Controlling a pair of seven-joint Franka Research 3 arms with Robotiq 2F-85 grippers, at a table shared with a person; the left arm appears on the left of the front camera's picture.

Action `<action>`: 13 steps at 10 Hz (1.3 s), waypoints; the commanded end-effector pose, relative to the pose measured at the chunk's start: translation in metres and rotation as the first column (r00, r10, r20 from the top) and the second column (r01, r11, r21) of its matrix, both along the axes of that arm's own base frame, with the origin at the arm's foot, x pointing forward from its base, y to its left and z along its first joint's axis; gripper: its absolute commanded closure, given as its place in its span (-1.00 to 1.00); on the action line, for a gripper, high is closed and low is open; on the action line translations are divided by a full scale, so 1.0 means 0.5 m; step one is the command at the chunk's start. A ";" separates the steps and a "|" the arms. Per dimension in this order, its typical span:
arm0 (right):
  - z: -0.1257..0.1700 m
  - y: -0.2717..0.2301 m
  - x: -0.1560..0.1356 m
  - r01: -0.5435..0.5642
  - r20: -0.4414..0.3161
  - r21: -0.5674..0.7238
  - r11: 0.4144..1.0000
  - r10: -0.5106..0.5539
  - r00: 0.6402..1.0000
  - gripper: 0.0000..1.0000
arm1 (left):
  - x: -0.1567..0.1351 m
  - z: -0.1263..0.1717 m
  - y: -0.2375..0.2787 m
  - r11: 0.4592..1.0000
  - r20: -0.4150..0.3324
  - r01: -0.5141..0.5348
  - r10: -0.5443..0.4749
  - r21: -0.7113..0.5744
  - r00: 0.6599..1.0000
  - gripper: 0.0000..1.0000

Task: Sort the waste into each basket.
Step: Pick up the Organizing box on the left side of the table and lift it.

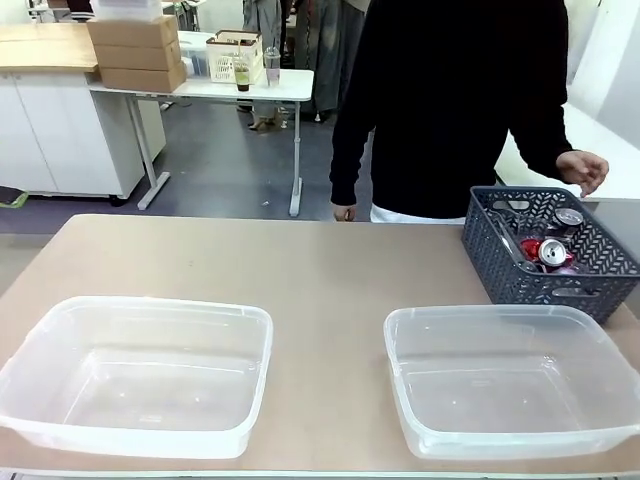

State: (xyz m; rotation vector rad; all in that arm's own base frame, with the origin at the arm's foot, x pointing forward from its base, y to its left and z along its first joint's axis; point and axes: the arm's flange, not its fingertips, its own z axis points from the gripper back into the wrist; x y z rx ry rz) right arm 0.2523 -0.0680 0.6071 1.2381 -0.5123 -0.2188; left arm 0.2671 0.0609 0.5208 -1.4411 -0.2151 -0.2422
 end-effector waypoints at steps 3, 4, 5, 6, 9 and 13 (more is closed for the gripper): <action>0.041 0.139 0.016 -0.109 -0.132 -0.123 0.986 0.093 0.987 -1.00 | -0.020 0.036 0.005 0.971 -0.016 0.046 -0.043 0.234 0.999 -1.00; 0.059 0.214 0.018 -0.148 -0.164 -0.173 0.974 0.119 0.979 -1.00 | -0.041 0.046 0.019 0.944 -0.036 0.083 -0.075 0.319 0.997 -1.00; 0.060 0.301 0.032 -0.197 -0.218 -0.254 0.947 0.142 0.965 -1.00 | -0.062 0.047 0.032 0.893 -0.035 0.060 -0.050 0.446 0.998 -1.00; 0.041 0.414 0.059 -0.298 -0.261 -0.293 0.908 0.224 0.939 -1.00 | -0.081 0.032 0.036 0.809 -0.039 0.016 0.008 0.588 0.999 -1.00; -0.085 0.694 0.099 -0.492 -0.359 -0.461 0.738 0.352 0.864 -1.00 | -0.120 -0.051 0.011 0.684 -0.102 0.075 -0.001 0.726 0.995 -1.00; -0.115 0.728 0.035 -0.521 -0.378 -0.433 0.736 0.377 0.846 -1.00 | -0.118 -0.044 0.021 0.689 -0.079 0.071 -0.019 0.721 0.997 -1.00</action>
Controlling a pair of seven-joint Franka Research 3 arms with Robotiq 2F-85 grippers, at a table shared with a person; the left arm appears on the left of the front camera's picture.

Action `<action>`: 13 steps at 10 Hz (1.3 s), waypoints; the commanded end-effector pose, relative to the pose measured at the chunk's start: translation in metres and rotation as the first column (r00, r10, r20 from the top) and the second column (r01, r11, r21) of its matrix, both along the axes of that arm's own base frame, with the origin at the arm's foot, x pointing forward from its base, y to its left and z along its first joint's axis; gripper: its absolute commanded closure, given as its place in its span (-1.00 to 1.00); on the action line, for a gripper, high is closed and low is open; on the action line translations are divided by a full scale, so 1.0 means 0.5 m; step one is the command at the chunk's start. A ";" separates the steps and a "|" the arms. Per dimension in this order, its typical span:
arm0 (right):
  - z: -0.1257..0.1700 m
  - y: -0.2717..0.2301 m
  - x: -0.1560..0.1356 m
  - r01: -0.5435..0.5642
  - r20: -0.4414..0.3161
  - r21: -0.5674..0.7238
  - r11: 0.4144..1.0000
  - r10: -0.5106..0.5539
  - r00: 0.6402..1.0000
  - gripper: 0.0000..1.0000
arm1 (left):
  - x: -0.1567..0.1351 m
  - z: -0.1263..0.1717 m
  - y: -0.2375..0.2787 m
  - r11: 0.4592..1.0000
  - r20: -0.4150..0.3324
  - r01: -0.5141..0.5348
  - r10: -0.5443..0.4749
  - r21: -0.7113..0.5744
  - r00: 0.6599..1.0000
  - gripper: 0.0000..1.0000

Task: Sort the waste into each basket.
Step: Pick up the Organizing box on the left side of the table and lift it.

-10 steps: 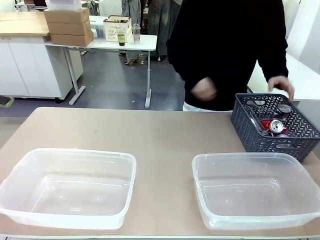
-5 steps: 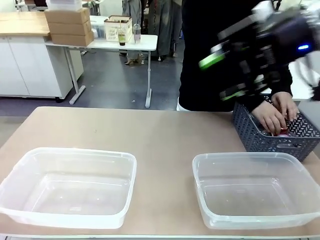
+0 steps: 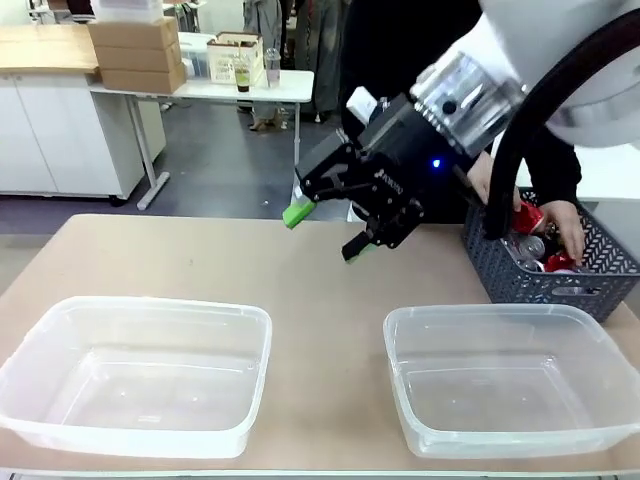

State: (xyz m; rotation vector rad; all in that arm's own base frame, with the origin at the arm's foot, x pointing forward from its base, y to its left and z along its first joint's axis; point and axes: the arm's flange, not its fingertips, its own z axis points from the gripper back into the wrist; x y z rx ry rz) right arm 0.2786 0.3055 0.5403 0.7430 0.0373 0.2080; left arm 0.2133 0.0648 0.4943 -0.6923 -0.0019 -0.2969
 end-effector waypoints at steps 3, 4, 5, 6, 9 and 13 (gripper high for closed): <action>-0.003 0.061 0.030 0.083 -0.215 -0.043 0.996 -0.091 0.972 -1.00 | -0.004 0.004 0.005 1.000 0.007 -0.004 0.004 0.014 1.000 -1.00; -0.025 0.119 0.041 0.127 -0.320 -0.116 0.985 -0.158 0.934 -1.00 | -0.001 -0.006 -0.031 0.993 0.070 -0.038 0.030 0.115 0.997 -1.00; -0.052 0.166 0.044 0.134 -0.393 -0.192 0.972 -0.201 0.897 -1.00 | -0.001 -0.028 -0.047 0.991 0.097 -0.046 0.033 0.127 0.995 -1.00; -0.080 0.207 0.040 0.128 -0.435 -0.269 0.955 -0.239 0.868 -1.00 | -0.004 -0.057 -0.063 0.986 0.093 -0.037 0.022 0.160 0.995 -1.00; -0.174 0.319 0.019 0.095 -0.386 -0.576 0.812 -0.373 0.844 -1.00 | 0.006 -0.168 -0.096 0.975 -0.045 0.062 -0.054 0.214 0.998 -1.00; -0.236 0.313 -0.018 0.096 -0.334 -0.611 0.786 -0.366 0.868 -1.00 | 0.091 -0.076 -0.058 0.976 -0.098 0.103 -0.085 0.191 0.992 -1.00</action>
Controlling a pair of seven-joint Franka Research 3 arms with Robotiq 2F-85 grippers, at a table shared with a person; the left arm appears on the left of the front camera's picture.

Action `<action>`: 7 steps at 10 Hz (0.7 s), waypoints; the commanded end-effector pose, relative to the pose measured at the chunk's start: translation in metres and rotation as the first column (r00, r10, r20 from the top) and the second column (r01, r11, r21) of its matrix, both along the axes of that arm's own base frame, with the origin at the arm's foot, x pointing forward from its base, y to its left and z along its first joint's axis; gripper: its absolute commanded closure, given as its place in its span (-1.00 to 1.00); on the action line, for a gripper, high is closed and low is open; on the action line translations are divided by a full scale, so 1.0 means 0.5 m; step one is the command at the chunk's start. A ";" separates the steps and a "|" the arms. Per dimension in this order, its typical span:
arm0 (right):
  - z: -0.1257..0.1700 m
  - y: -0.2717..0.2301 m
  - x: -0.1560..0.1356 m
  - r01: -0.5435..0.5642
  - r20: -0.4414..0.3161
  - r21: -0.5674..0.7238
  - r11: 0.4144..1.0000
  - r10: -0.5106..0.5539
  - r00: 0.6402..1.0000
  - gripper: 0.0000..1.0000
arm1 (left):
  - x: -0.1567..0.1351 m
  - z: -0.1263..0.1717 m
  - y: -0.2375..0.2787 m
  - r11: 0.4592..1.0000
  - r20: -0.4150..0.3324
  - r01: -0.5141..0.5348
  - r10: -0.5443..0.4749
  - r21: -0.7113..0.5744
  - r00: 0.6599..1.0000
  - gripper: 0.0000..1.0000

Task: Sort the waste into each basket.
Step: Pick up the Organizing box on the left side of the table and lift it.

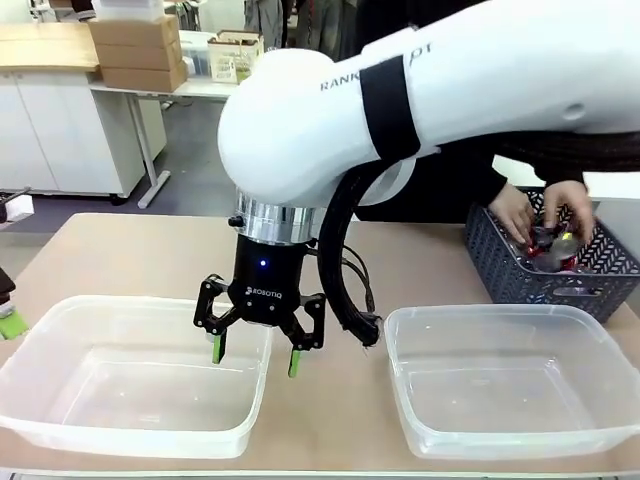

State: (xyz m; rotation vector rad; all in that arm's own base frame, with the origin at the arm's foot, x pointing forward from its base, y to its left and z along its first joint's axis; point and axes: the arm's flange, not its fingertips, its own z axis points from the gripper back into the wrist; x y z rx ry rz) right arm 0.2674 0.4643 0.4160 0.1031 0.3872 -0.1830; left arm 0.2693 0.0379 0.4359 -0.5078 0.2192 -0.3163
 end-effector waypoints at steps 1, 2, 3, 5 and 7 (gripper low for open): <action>0.013 -0.005 0.004 0.048 -0.034 0.047 0.998 -0.046 0.998 -1.00 | -0.021 0.041 -0.004 1.000 0.079 0.015 -0.014 -0.017 0.997 -1.00; 0.000 0.000 0.000 0.000 0.000 0.000 1.000 0.000 1.000 -1.00 | -0.021 0.041 -0.004 1.000 0.079 0.015 -0.014 -0.017 0.997 -1.00; -0.032 0.038 0.014 -0.021 0.002 -0.047 0.999 0.021 1.000 -1.00 | -0.004 0.013 -0.001 1.000 0.023 0.002 -0.002 0.000 1.000 -1.00; -0.058 0.052 0.012 -0.035 0.063 -0.046 0.998 0.038 0.997 -1.00 | 0.000 -0.033 -0.002 0.998 -0.006 0.055 -0.055 0.032 0.998 -1.00; -0.078 0.076 0.015 -0.046 0.057 -0.125 0.991 0.053 0.997 -1.00 | 0.003 -0.083 -0.032 0.993 0.047 -0.025 0.020 0.115 0.999 -1.00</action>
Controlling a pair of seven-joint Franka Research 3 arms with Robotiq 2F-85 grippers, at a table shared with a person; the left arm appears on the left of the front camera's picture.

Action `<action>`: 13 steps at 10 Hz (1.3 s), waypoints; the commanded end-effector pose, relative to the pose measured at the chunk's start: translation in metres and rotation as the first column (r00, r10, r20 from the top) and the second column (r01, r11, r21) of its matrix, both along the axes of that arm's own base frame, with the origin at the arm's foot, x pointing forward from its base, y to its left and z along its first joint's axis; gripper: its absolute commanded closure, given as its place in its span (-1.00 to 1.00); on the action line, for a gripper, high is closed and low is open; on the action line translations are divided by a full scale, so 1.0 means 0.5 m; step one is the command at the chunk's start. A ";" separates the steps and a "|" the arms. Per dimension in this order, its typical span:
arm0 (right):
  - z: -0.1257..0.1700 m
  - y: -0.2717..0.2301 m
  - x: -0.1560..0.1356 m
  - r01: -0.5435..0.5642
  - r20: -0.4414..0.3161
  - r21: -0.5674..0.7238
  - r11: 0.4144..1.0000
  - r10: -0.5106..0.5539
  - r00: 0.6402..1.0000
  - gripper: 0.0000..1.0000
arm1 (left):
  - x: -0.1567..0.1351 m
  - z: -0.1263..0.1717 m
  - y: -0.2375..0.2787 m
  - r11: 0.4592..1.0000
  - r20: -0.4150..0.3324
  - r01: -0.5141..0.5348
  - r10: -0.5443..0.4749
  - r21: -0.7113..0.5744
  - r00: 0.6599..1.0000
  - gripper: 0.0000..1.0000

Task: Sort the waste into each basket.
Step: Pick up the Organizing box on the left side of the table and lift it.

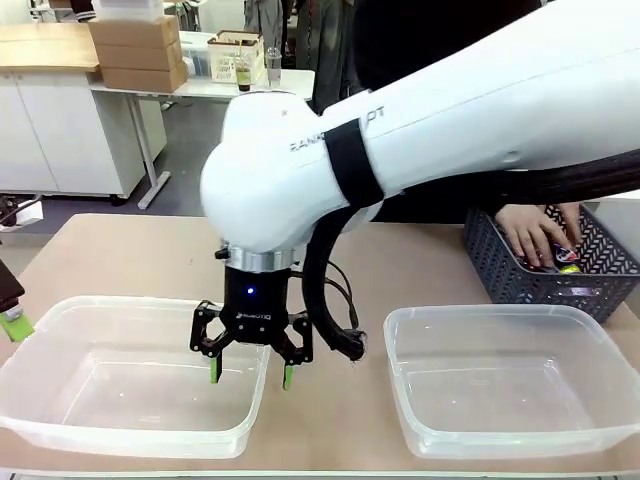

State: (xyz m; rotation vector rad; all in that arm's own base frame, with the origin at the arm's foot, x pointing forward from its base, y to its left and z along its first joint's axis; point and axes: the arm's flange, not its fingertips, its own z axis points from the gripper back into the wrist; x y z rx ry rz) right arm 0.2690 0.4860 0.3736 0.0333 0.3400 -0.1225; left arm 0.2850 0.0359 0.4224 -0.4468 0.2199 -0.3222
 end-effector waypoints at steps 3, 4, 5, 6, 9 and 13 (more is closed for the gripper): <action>0.015 0.025 0.010 0.076 0.055 -0.113 0.991 -0.071 0.996 -1.00 | -0.044 -0.101 -0.066 0.988 0.051 0.018 -0.026 0.151 0.998 -1.00; 0.022 0.025 0.006 0.091 0.091 -0.113 0.989 -0.081 0.993 -1.00 | -0.042 -0.118 -0.075 0.983 0.048 0.020 -0.029 0.182 0.998 -1.00; 0.027 0.024 0.003 0.109 0.121 -0.120 0.987 -0.094 0.988 -1.00 | -0.046 -0.137 -0.086 0.974 0.060 0.014 -0.029 0.226 0.998 -1.00; 0.030 0.021 0.001 0.115 0.127 -0.118 0.986 -0.100 0.987 -1.00 | -0.055 -0.146 -0.098 0.977 0.036 0.039 -0.048 0.211 0.998 -1.00; 0.039 0.011 0.002 0.135 0.140 -0.105 0.985 -0.119 0.983 -1.00 | -0.075 -0.190 -0.117 0.949 -0.003 0.078 -0.081 0.306 0.997 -1.00; 0.024 0.026 0.003 0.124 0.143 -0.108 0.986 -0.108 0.984 -1.00 | -0.090 -0.208 -0.113 0.912 0.060 0.015 -0.044 0.409 0.997 -1.00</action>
